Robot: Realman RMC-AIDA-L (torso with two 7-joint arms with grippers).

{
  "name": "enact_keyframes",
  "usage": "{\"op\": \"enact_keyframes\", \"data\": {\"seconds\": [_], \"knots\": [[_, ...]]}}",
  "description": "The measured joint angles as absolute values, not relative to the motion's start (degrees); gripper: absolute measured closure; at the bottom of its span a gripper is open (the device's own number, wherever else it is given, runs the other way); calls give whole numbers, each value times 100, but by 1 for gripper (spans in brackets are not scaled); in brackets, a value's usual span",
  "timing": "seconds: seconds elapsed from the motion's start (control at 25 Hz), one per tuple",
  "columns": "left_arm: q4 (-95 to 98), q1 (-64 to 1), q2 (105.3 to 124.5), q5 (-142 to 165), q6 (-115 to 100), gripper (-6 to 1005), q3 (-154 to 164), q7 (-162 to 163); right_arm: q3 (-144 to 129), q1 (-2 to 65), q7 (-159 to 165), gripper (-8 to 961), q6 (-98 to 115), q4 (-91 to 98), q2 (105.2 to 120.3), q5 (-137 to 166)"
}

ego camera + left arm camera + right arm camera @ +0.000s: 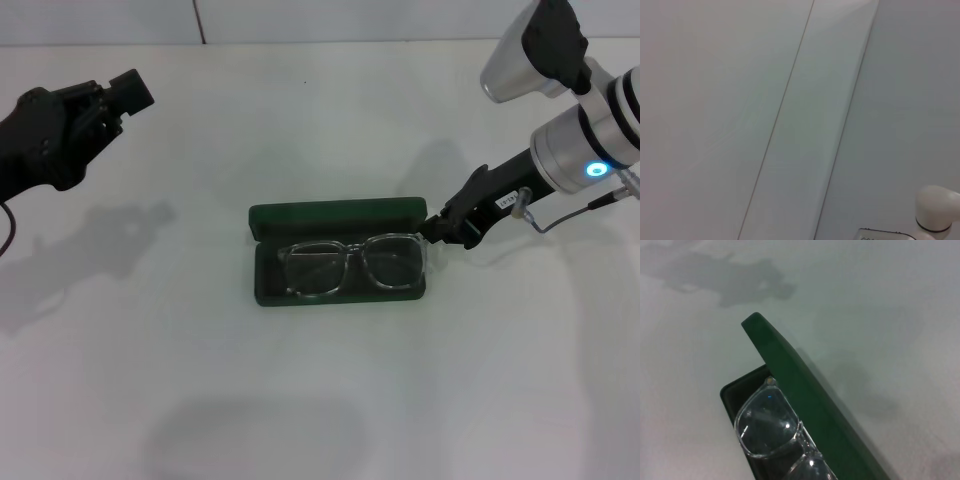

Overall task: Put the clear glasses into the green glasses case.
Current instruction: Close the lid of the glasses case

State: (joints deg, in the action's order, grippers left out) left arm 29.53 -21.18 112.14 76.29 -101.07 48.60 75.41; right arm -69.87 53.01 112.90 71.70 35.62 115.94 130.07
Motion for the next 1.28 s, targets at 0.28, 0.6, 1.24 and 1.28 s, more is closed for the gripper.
{"op": "enact_keyframes", "data": {"seconds": [0.28,0.6,1.24,1.28], "knots": [[2953,-2118,11214,7629,-10107,944,4860,7541,-6994,5296,11163,951,7233,3551,11592,12798],[2953,-2103,11215,7629,-10107,944,4860,7541,-7015,5297,11156,951,7242,3550,11598,12732],[2944,-2115,11215,7629,-10116,943,4860,7541,-7105,5276,11361,951,6975,3553,11582,12942],[2940,-2116,11215,7629,-10116,943,4860,7541,-7141,5279,11361,951,6947,3551,11586,12943]]}}
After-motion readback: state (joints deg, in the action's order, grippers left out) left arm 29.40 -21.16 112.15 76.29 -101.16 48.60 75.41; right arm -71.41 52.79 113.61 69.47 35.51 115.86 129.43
